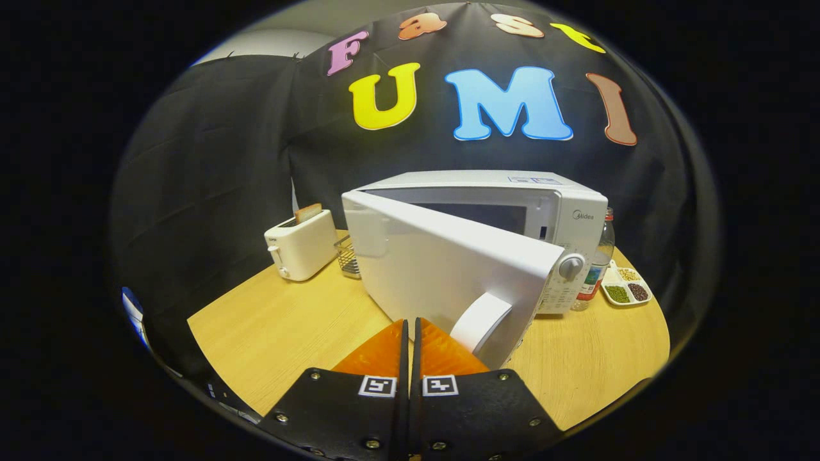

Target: Open the microwave, put the food inside, and close the microwave door.

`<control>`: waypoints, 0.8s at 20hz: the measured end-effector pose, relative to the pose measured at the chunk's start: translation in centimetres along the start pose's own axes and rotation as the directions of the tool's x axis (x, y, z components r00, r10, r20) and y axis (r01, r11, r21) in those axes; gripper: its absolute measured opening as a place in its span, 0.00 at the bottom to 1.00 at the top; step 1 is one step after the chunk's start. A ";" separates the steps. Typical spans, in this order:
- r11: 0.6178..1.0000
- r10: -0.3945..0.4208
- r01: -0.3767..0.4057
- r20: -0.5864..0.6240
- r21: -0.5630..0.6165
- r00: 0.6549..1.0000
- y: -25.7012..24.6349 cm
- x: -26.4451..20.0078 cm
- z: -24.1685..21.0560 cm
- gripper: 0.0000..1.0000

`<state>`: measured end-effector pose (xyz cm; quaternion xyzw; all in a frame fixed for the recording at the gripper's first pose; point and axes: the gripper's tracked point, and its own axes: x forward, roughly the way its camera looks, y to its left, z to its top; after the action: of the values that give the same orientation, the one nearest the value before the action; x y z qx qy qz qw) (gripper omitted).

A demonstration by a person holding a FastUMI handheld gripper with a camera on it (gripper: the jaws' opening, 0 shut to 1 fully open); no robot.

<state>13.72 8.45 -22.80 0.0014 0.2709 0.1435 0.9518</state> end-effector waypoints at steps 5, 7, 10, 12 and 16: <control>0.998 -0.059 0.059 0.005 0.020 0.998 -3.4 1.7 1.1 0.01; 0.994 -0.106 0.106 0.006 0.006 0.994 -5.0 2.5 1.5 0.01; 0.990 -0.138 0.138 0.008 -0.001 0.990 -6.4 3.8 1.9 0.01; 0.988 -0.153 0.153 0.005 0.007 0.988 -7.1 4.5 1.9 0.01; 0.981 -0.194 0.193 0.016 0.023 0.981 -8.4 6.3 3.1 0.01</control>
<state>22.73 2.38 -24.05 -0.0137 0.2628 0.0473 0.9636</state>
